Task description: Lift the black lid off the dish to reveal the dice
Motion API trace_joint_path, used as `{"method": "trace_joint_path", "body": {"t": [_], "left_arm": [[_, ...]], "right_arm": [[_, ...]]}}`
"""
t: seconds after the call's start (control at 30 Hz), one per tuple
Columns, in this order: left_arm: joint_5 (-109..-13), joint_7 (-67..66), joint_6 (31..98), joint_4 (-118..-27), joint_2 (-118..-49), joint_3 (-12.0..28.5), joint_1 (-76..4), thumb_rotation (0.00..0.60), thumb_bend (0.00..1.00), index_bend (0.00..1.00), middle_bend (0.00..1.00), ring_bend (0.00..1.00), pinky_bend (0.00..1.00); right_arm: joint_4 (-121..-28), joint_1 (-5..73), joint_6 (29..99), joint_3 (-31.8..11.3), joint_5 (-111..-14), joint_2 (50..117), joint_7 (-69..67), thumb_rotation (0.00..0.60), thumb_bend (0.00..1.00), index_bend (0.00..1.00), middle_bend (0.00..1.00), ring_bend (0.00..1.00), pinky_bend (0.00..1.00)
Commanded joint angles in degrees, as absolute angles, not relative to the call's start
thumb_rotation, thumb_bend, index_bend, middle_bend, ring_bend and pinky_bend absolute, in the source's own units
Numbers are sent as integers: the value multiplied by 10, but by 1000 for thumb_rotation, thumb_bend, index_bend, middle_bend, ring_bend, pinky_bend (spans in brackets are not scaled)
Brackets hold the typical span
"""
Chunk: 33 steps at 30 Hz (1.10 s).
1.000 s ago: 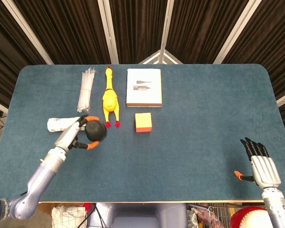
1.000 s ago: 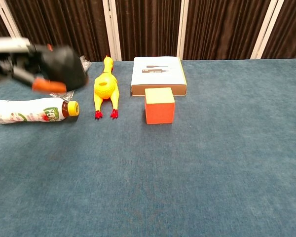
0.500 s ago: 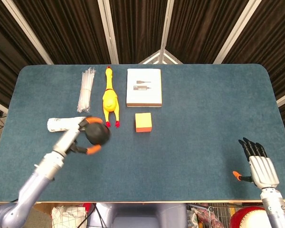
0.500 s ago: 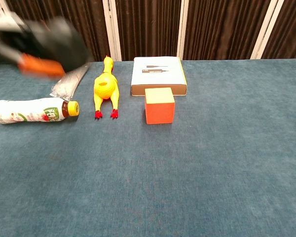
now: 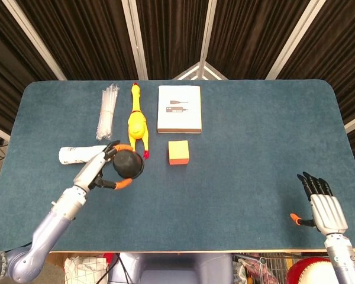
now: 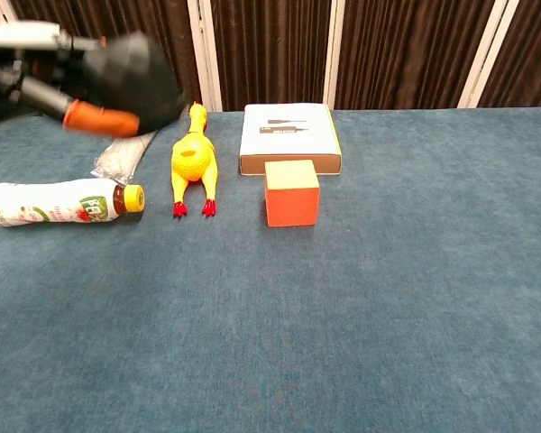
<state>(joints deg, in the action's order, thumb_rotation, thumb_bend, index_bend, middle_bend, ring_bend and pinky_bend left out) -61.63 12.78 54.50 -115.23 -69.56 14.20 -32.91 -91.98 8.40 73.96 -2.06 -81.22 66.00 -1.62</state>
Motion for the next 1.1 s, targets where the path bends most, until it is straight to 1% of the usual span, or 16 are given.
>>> {"method": "trace_joint_path", "body": {"t": [0.03,0.1,0.17,0.2,0.23,0.27,0.4,0.47,0.57,0.63,0.7,0.77,0.87,0.93,1.03,1.1], "left_arm": [[-665,174,551,-1121,-712,107,-291,600,599,253,454,0,0],[-679,178,554,-1086,-734,92,-286,600,599,251,452,0,0],[-668,166,514,-1056,-745,76,-300,600,599,245,447,0,0],[-661,163,505,-1051,-748,78,-306,600,599,244,447,0,0],[-654,164,504,-1050,-751,84,-310,600,599,245,447,0,0],[-647,176,513,-1058,-753,102,-312,600,599,249,449,0,0],[-681,245,581,-1117,-736,164,-293,600,600,256,449,0,0],[-701,253,599,-1134,-722,170,-286,600,600,257,451,0,0],[-725,213,598,-1138,-703,144,-279,600,600,259,451,0,0],[-717,167,552,-1119,-702,102,-288,600,601,265,450,0,0],[-700,143,524,-1097,-715,80,-296,600,602,266,448,0,0],[-680,122,508,-1075,-735,70,-304,600,602,263,448,0,0],[-661,160,529,-1090,-750,106,-304,600,602,264,452,0,0],[-689,214,572,-1133,-738,151,-294,600,602,264,455,0,0],[-732,265,612,-1184,-706,185,-278,600,602,266,458,0,0],[-759,269,624,-1197,-681,183,-268,600,602,269,458,0,0]], "right_arm": [[-920,84,739,-19,-813,660,-15,600,190,60,30,71,0],[-921,84,740,-20,-812,660,-16,600,189,60,30,71,0],[-919,83,740,-22,-809,660,-19,600,189,60,30,71,0],[-918,84,740,-23,-807,660,-18,600,189,60,31,71,0],[-917,84,738,-23,-805,661,-18,600,189,60,30,71,0],[-916,84,736,-23,-804,662,-17,600,189,60,30,71,0],[-920,85,736,-21,-806,664,-11,600,190,60,31,71,0],[-921,84,738,-21,-807,664,-10,600,189,60,30,71,0],[-921,84,739,-22,-806,664,-12,600,190,60,31,71,0],[-922,83,740,-22,-806,664,-14,600,189,60,31,71,0],[-921,82,743,-23,-806,660,-20,600,189,60,31,71,0],[-923,82,744,-22,-810,658,-24,600,189,60,30,71,0],[-922,84,740,-21,-811,659,-21,600,189,60,30,71,0],[-921,84,738,-21,-809,660,-19,600,190,60,31,71,0],[-920,83,739,-22,-805,659,-20,600,190,60,31,71,0],[-919,82,739,-22,-804,657,-23,600,190,60,30,71,0]]}}
